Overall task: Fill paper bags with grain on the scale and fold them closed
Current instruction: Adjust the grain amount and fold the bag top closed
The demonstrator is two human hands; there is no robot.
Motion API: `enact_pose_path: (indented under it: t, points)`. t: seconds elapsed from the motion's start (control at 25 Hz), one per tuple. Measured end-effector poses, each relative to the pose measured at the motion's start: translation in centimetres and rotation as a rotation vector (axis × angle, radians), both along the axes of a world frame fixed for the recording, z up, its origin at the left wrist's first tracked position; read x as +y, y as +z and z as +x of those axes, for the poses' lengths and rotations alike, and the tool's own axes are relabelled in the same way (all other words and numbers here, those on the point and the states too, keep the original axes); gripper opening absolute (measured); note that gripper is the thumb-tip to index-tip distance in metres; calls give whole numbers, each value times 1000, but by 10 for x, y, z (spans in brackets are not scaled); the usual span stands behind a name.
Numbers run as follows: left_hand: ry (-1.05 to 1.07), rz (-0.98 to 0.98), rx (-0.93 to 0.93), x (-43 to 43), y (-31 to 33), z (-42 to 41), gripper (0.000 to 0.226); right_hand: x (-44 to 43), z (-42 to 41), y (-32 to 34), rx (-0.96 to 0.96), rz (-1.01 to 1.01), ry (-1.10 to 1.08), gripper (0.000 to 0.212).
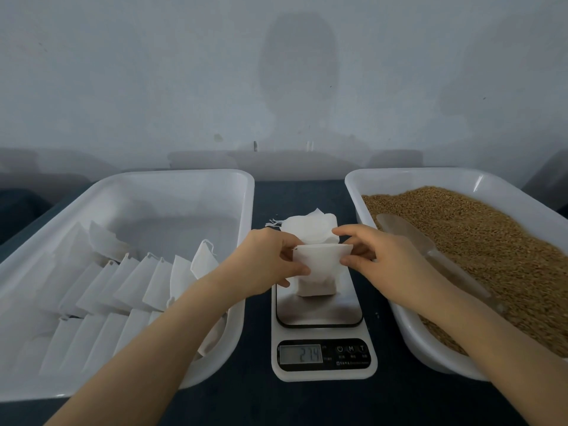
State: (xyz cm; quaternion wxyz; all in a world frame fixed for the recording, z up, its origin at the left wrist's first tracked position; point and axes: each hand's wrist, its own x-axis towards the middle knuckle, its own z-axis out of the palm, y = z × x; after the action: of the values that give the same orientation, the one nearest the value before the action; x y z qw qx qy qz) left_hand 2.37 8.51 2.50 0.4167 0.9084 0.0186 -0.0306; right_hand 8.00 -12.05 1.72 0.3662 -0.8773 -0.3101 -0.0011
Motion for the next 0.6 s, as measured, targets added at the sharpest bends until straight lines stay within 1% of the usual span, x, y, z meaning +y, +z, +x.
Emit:
enact_pose_path:
  t: [0.32,0.6]
  points:
    - [-5,13,8,0,0,0,22,1,-1,0,-5,-10,-12,43]
    - [-9,13,-16,-1,1,0,18,0,-4,2,5,-20,-13,41]
